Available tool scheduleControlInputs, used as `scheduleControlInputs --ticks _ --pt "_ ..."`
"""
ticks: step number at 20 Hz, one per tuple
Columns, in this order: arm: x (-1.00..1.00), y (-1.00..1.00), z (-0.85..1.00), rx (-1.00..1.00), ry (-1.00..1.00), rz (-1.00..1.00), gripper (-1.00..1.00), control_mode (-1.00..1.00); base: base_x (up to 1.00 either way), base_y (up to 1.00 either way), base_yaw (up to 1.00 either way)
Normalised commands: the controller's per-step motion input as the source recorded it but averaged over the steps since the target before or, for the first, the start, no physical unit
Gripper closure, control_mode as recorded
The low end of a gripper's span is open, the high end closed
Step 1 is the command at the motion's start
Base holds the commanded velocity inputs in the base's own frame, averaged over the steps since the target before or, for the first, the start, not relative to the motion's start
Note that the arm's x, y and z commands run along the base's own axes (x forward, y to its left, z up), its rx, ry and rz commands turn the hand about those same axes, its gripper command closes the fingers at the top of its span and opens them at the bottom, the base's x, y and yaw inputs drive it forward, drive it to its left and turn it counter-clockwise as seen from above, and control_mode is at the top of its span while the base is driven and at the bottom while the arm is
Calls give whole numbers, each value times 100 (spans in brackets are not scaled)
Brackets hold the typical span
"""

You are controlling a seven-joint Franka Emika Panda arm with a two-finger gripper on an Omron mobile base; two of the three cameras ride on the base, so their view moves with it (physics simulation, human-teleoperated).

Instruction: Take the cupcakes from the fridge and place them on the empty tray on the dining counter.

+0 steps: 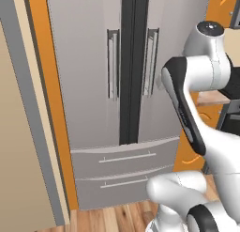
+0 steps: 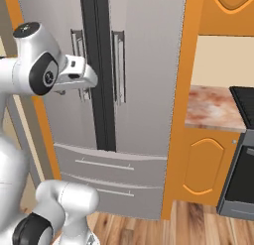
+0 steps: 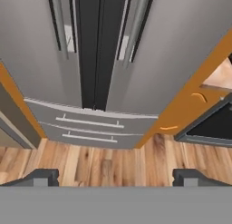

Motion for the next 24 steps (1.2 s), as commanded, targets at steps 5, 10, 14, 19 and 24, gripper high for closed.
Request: scheduleControlInputs --ticks 5,10,14,19,24 --pt "100 -22 -38 2 -2 6 -100 -100 0 0 0" --pt "100 -4 -44 0 -1 0 -100 -100 0 0 0" --pt "100 -1 -24 2 0 0 -100 -100 0 0 0" --pt "88 -12 -13 4 -6 6 -100 -100 0 0 0" --pt "66 -21 -2 3 -2 5 -100 -100 0 0 0"
